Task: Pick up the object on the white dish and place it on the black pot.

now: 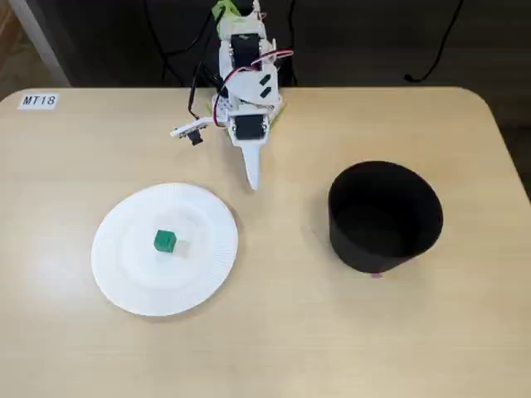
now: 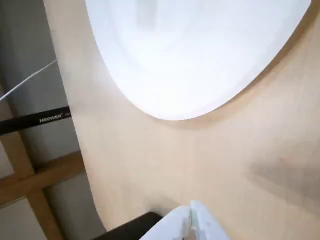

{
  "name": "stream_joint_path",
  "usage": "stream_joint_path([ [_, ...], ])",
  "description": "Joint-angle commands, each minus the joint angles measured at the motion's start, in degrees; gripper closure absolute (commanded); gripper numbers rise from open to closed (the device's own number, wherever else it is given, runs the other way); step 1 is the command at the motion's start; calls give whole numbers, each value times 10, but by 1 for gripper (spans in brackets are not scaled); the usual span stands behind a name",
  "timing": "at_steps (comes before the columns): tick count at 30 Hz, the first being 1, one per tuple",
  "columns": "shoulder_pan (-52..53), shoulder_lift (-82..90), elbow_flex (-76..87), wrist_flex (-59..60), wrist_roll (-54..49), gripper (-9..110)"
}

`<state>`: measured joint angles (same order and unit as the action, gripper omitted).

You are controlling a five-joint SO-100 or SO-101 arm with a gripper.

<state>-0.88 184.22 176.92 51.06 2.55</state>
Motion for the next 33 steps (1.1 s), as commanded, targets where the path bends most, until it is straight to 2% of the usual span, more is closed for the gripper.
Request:
stream_joint_path([
  [1, -4, 66, -11, -1, 4, 101],
  [6, 2, 25, -80, 33, -9, 102],
  [16, -22, -338, -365, 20, -29, 102],
  [25, -83, -650, -592, 75, -40, 102],
  [33, -104, -822, -689, 83, -29, 102],
])
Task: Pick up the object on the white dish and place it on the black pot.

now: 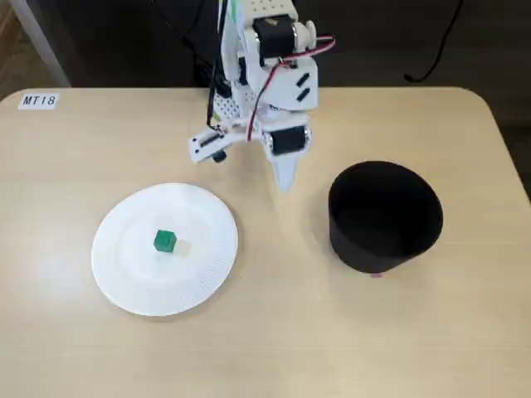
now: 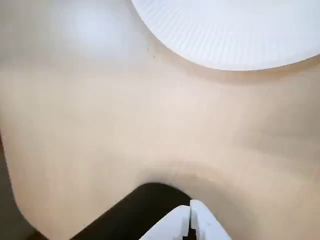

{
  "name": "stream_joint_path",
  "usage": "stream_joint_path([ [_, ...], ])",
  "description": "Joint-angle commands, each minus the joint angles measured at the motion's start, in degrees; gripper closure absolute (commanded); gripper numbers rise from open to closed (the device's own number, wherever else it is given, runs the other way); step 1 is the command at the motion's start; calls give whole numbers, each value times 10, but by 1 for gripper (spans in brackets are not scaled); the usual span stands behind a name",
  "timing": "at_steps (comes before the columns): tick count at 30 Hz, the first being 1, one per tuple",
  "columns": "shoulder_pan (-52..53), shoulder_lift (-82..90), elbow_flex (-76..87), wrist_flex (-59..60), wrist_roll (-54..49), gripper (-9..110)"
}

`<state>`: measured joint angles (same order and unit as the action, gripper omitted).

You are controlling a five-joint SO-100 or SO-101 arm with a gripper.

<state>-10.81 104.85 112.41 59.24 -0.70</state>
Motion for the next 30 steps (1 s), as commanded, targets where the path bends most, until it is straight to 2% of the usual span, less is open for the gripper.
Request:
stream_joint_path([
  [1, -3, -47, -53, 2, 4, 102],
  [9, 4, -185, -140, 2, 0, 102],
  [17, 18, -226, -151, -33, 22, 101],
  [20, 20, -234, -151, -34, 17, 85],
  [23, 24, -239, -151, -33, 18, 77],
  [30, 32, -252, -151, -33, 32, 73],
])
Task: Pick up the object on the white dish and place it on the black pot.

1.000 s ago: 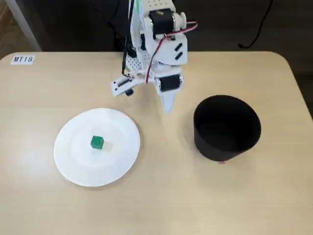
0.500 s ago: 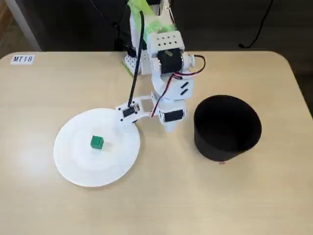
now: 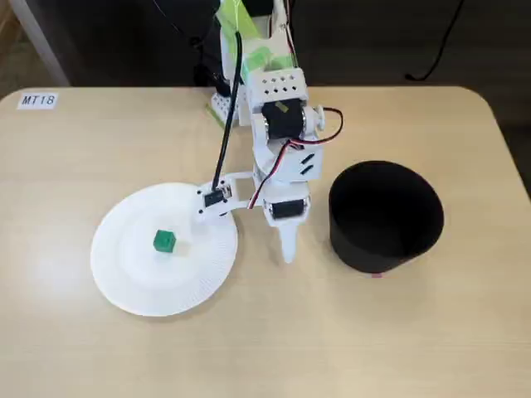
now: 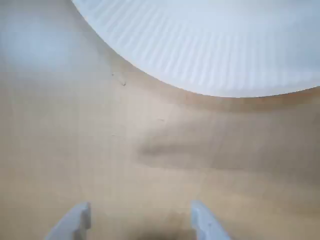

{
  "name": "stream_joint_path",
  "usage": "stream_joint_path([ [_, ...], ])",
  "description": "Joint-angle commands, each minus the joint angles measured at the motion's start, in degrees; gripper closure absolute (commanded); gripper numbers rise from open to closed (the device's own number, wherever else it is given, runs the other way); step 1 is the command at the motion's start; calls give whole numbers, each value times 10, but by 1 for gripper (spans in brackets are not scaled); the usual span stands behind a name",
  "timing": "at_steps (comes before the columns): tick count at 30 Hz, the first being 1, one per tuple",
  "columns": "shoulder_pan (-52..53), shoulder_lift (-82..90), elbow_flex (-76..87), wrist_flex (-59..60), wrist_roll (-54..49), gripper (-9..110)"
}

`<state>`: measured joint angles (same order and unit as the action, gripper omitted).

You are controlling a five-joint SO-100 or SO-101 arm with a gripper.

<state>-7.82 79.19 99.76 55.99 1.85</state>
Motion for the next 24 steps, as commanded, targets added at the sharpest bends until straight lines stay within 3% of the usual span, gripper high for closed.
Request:
stream_joint_path([
  [1, 4, 4, -24, 2, 10, 74],
  [24, 156, 33, -25, 18, -15, 75],
])
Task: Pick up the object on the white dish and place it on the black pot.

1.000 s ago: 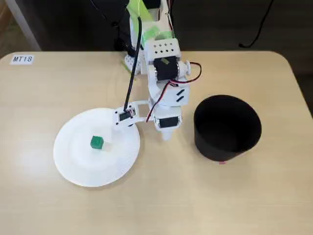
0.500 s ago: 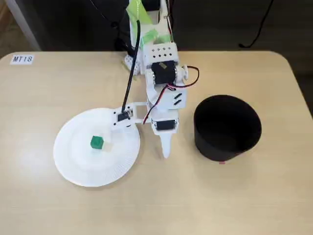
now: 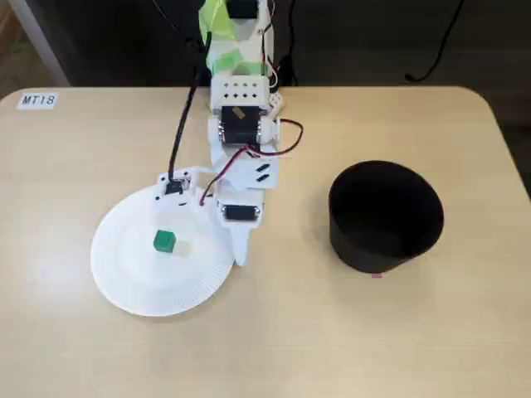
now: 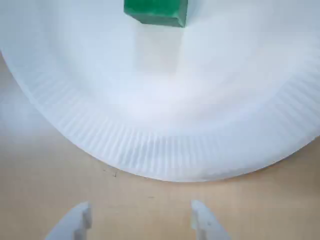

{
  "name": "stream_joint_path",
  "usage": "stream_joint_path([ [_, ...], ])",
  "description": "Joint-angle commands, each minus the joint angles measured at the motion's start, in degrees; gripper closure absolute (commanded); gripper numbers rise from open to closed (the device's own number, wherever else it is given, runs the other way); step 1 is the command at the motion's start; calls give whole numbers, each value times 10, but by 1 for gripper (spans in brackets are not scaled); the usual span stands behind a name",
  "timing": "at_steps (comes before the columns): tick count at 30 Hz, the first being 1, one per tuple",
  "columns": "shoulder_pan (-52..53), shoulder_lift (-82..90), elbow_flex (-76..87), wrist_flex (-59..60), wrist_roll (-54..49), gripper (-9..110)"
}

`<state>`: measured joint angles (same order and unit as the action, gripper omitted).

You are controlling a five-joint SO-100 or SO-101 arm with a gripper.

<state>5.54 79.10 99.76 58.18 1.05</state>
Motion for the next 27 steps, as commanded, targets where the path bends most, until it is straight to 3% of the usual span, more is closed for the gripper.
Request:
stream_joint_path([
  [1, 33, 33, -25, -4, -9, 75],
  [27, 163, -32, -98, 27, -50, 71],
])
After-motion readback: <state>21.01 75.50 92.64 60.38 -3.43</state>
